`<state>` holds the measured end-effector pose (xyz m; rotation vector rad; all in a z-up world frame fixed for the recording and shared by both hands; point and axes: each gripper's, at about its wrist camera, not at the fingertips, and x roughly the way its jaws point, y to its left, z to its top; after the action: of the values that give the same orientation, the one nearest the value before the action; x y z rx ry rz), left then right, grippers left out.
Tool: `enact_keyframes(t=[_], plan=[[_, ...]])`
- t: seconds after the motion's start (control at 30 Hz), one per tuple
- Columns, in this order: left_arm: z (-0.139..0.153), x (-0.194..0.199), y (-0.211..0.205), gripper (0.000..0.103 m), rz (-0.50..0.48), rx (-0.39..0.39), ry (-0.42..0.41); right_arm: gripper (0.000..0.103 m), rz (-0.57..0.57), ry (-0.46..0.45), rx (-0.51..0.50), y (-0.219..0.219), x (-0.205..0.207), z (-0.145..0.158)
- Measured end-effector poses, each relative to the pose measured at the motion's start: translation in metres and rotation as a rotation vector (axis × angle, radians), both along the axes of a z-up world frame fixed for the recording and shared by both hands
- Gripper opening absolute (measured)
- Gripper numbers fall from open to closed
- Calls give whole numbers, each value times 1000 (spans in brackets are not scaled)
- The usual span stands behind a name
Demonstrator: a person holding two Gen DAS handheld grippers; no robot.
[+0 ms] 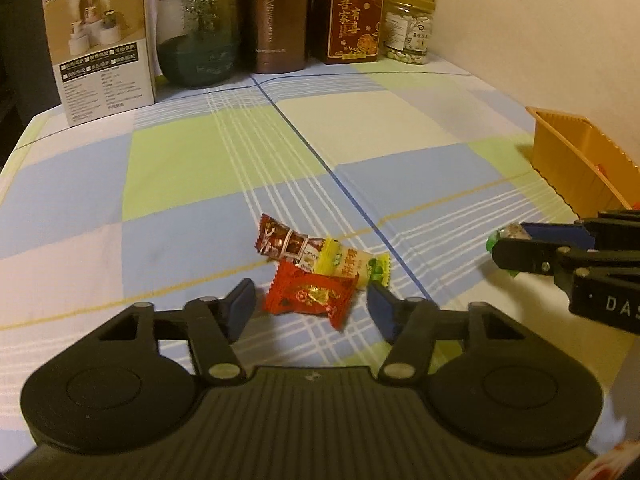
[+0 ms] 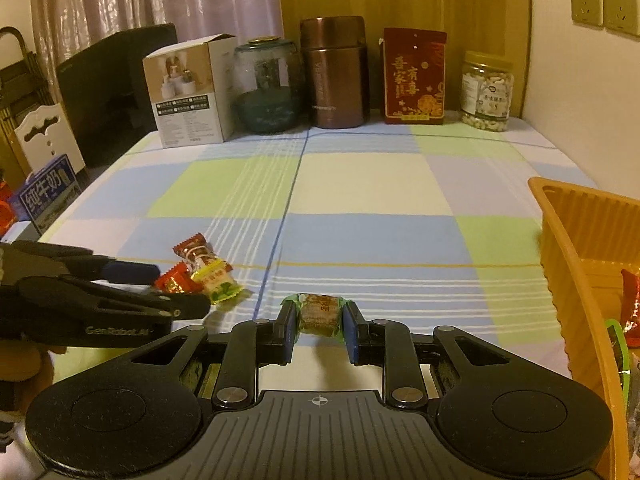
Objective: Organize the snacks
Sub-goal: 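Grasp the red-wrapped candy with the left gripper, then carry both held candies over the orange tray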
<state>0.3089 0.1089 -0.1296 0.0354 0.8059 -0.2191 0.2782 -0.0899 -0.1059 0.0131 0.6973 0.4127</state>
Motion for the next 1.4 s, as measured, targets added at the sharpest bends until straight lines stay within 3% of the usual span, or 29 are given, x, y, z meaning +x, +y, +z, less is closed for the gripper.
enact_keyframes(t=[0.2, 0.4, 1.0, 1.4], plan=[[1, 1, -5, 33, -25, 32, 6, 25, -7, 4, 11, -3, 0, 2], [6, -17, -10, 28, 28, 2, 29, 25, -12, 14, 19, -7, -6, 7], [52, -128, -43, 24, 174, -107, 13, 25, -58, 42, 48, -44, -93, 41], [88, -175, -66, 24, 176, -145, -39, 25, -83, 8, 58, -70, -141, 71]])
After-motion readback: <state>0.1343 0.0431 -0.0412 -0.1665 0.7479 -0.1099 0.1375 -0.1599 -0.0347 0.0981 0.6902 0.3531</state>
